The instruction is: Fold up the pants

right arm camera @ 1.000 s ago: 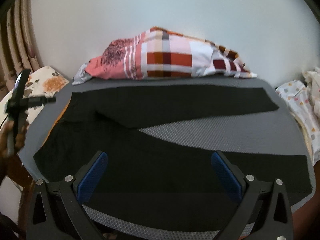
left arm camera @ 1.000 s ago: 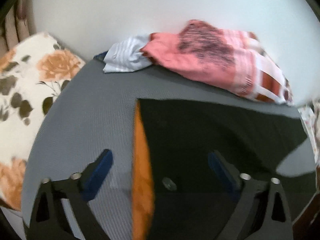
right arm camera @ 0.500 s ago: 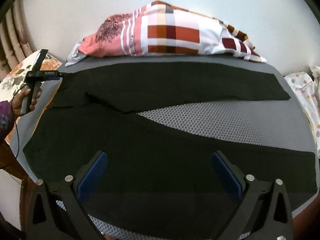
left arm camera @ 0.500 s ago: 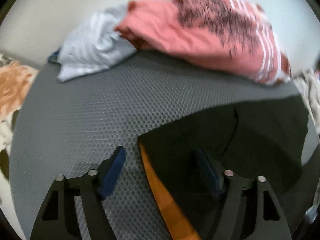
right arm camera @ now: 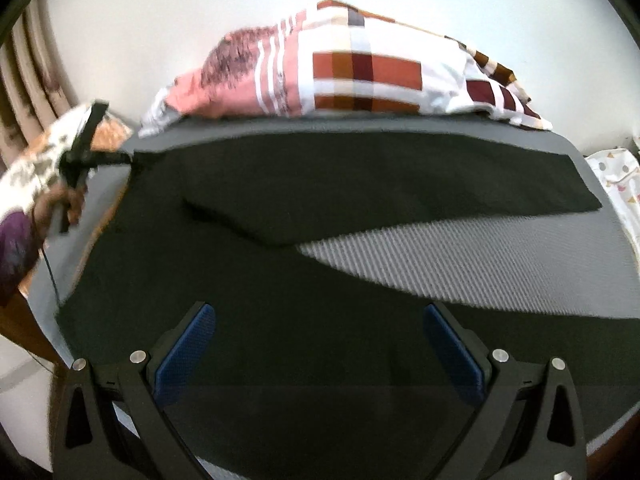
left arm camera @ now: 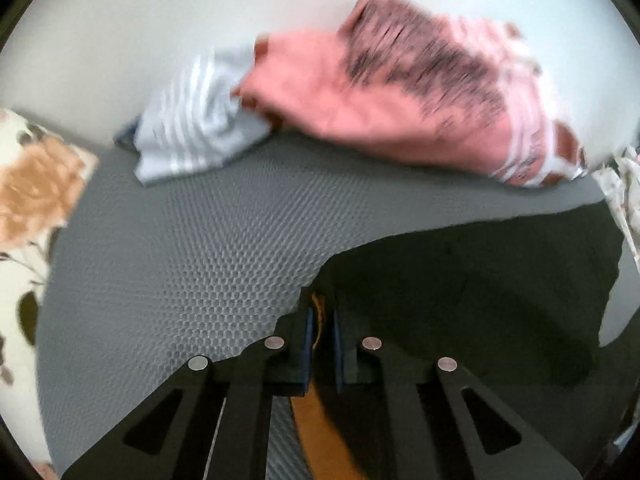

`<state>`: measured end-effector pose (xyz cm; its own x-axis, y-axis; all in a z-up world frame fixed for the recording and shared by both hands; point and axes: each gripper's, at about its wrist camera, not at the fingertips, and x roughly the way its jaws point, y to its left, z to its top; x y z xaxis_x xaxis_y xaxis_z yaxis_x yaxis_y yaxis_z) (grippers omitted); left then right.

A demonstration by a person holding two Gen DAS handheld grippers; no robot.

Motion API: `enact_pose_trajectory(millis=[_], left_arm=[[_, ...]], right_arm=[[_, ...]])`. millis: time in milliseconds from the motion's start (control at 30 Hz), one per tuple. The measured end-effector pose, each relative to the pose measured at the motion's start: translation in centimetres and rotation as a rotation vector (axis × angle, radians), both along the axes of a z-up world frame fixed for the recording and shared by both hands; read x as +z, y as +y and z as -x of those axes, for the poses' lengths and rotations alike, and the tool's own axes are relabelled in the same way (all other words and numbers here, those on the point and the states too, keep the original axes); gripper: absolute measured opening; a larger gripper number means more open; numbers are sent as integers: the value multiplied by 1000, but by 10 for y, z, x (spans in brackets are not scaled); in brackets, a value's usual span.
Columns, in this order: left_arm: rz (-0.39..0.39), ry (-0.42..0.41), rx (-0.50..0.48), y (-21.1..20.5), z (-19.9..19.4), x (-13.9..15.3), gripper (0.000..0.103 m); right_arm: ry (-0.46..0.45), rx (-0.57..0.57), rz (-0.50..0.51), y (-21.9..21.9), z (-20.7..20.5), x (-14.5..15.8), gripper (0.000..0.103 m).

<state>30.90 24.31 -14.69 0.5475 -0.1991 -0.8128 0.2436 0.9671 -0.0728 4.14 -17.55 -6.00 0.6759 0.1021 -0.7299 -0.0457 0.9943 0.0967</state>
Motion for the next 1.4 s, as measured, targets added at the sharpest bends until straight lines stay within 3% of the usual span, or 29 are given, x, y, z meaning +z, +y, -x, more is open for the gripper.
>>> enact_pose_trajectory(millis=[100,167,233,333,467,567,667,733,767,800,833,867,1033,1167,1267,1400], left_arm=[[6,-123,-17,-13,44,33,8],[0,-186,-34,-21,63,54,8],[31,-248,-65,-26,94,75,8],[76,-333,-103,-29,149,102,8],[148,-340,-102,-30,205,114,9],[182,-319,-81,-29,238,109,9],[238,-271,-59,-29,260,100,9],[257,-235,-44,-30,270,93,10],[266,-214,-33,-30,272,89,10],[264,-203,-20,-29,274,85,10],[266,-194,-6,-28,276,82,10],[283,-178,8,-24,275,79,10],[275,-142,70,-8,279,68,10],[230,-86,92,3,287,53,11],[168,-49,85,1,296,39,11],[137,3,93,0,305,18,11]], right_arm=[[-19,43,-139,-10,-23,17,103],[-5,88,-353,-26,-51,24,103],[19,87,-499,-42,-76,24,103],[117,57,-768,-69,-130,10,103],[225,-30,-971,-98,-192,-19,103],[290,-92,-1029,-105,-221,-39,103],[298,-143,-1046,-112,-237,-58,102],[321,-149,-1016,-113,-248,-65,96],[323,-177,-999,-114,-251,-67,80],[317,-204,-975,-116,-250,-67,51],[315,-222,-941,-117,-247,-65,34],[303,-234,-891,-116,-240,-62,8],[141,-204,-716,-105,-165,-27,8],[63,-165,-643,-98,-72,-6,7],[79,-165,-638,-95,-24,-11,6],[183,-176,-626,-93,24,-54,6]])
